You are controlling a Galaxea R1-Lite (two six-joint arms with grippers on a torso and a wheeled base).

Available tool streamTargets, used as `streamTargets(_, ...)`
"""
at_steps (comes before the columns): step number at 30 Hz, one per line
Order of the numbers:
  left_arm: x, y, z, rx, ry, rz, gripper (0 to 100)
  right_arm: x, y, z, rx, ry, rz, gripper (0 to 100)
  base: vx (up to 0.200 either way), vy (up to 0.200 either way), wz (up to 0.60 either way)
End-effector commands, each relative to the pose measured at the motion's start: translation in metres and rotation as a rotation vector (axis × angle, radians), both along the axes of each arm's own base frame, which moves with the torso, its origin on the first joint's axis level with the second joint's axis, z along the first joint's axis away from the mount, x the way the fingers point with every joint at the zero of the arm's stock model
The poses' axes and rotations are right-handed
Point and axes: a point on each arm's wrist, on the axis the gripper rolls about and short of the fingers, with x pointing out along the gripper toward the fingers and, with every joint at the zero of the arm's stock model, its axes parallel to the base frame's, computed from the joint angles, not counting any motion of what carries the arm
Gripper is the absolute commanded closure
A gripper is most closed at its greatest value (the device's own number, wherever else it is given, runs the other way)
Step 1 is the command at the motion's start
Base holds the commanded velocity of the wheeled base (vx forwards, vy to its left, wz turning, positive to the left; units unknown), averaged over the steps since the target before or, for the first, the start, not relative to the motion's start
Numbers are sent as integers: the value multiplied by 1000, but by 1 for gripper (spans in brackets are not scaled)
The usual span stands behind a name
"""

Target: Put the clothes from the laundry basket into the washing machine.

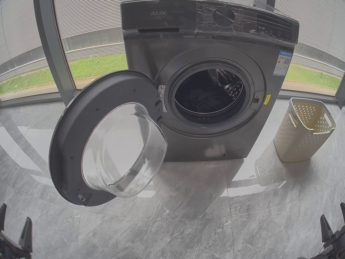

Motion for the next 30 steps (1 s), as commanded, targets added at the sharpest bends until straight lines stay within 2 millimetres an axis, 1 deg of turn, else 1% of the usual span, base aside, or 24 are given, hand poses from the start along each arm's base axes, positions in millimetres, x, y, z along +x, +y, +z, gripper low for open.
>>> streamTargets(1, 6, 1, 75, -49, -81, -73, 0, 1, 0, -4, 0, 18, 0, 0, 0, 0, 0)
streamTargets(2, 6, 1, 75, -49, -81, -73, 0, 1, 0, -4, 0, 18, 0, 0, 0, 0, 0)
streamTargets(3, 21, 1, 73, -47, 33, -112, 0, 1, 0, -4, 0, 18, 0, 0, 0, 0, 0)
streamTargets(5, 32, -1, 72, -43, 106, -136, 0, 1, 0, -4, 0, 18, 0, 0, 0, 0, 0)
streamTargets(9, 57, -4, 73, -42, 225, -148, 0, 1, 0, -4, 0, 18, 0, 0, 0, 0, 0)
streamTargets(12, 75, -7, 76, -39, 276, -174, 0, 1, 0, -4, 0, 18, 0, 0, 0, 0, 0)
streamTargets(13, 78, -8, 76, -41, 284, -178, 0, 1, 0, -4, 0, 18, 0, 0, 0, 0, 0)
streamTargets(14, 87, -9, 76, -41, 306, -198, 0, 1, 0, -4, 0, 17, 0, 0, 0, 0, 0)
streamTargets(16, 98, -11, 76, -44, 322, -220, 0, 1, 0, -4, 0, 18, 0, 0, 0, 0, 0)
streamTargets(19, 113, -13, 75, -45, 346, -243, 0, 1, 0, -4, 0, 18, 0, 0, 0, 0, 0)
streamTargets(22, 124, -15, 74, -44, 363, -253, 0, 1, 0, -4, 0, 18, 0, 0, 0, 0, 0)
streamTargets(24, 136, -17, 72, -42, 380, -271, 0, 1, 0, -4, 0, 17, 0, 0, 0, 0, 0)
streamTargets(27, 149, -19, 68, -41, 390, -280, 0, 1, 0, -4, 0, 18, 0, 0, 0, 0, 0)
streamTargets(28, 151, -19, 68, -41, 393, -280, 0, 1, 0, -4, 0, 17, 0, 0, 0, 0, 0)
streamTargets(29, 159, -21, 68, -43, 387, -280, 0, 1, 0, -4, 0, 17, 2, 0, 0, 0, 0)
streamTargets(30, 163, -21, 68, -44, 381, -280, 0, 1, 0, -4, 0, 17, 0, 0, 0, 0, 0)
